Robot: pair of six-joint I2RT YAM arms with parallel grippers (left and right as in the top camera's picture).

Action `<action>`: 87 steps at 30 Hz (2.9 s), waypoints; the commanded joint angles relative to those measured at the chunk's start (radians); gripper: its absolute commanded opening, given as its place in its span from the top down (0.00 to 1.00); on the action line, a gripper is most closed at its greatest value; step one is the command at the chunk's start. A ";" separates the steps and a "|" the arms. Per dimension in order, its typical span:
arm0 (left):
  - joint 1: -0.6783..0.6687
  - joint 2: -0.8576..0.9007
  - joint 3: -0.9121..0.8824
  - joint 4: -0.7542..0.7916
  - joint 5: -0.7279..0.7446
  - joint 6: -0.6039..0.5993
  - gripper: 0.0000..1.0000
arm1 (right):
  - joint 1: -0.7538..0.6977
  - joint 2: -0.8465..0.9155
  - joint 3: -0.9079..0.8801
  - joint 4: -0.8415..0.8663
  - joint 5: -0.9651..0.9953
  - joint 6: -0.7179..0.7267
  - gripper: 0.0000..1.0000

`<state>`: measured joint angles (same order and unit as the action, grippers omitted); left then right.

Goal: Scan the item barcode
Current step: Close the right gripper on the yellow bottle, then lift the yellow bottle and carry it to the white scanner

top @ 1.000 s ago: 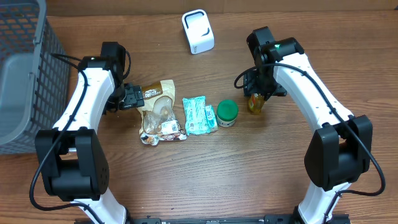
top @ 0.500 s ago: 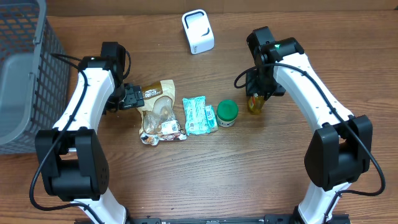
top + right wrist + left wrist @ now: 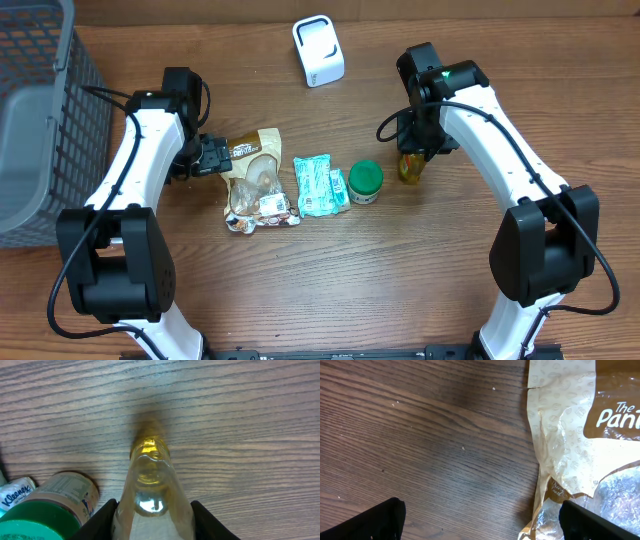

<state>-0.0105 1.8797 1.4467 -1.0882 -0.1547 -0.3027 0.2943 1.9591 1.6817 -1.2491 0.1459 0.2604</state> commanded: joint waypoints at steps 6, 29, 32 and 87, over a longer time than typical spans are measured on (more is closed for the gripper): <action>0.003 0.007 0.015 0.001 -0.010 0.019 0.00 | -0.004 0.005 0.016 -0.005 0.010 -0.004 0.45; 0.003 0.007 0.014 0.001 -0.010 0.019 0.00 | -0.004 0.002 0.039 -0.023 0.010 -0.034 0.45; 0.003 0.007 0.014 0.001 -0.010 0.019 0.00 | -0.004 0.002 0.041 -0.019 0.010 -0.034 0.45; 0.003 0.007 0.015 0.001 -0.010 0.019 0.01 | 0.001 -0.001 0.457 -0.079 0.047 -0.166 0.73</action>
<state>-0.0105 1.8797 1.4467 -1.0882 -0.1547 -0.3027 0.2947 1.9682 2.0140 -1.3327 0.1608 0.1577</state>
